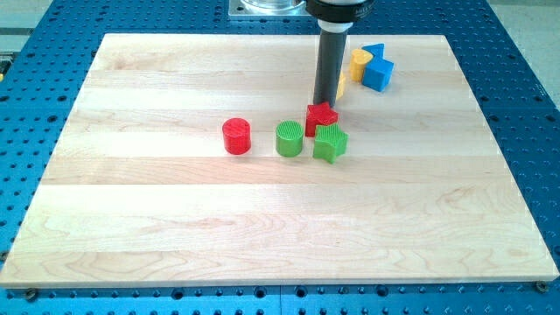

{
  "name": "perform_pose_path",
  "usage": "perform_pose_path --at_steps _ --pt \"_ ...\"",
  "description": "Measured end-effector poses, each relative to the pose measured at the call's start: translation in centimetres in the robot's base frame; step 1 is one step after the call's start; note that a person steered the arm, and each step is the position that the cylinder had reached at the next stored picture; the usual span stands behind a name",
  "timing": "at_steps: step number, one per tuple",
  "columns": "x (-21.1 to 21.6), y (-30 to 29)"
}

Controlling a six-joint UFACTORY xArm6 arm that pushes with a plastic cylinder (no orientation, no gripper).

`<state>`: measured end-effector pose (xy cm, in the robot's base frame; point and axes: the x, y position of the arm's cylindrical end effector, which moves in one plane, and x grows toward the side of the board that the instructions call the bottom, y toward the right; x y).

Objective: Separate the green star and red star from each other

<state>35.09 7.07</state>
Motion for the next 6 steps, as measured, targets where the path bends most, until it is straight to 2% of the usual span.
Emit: perform_pose_path --at_steps 1,2,3,4,6 --pt "-1.3 0.7" --pt "-0.6 5.4" --pt "6.7 5.6" --pt "7.5 -0.7" --pt "6.3 3.4"
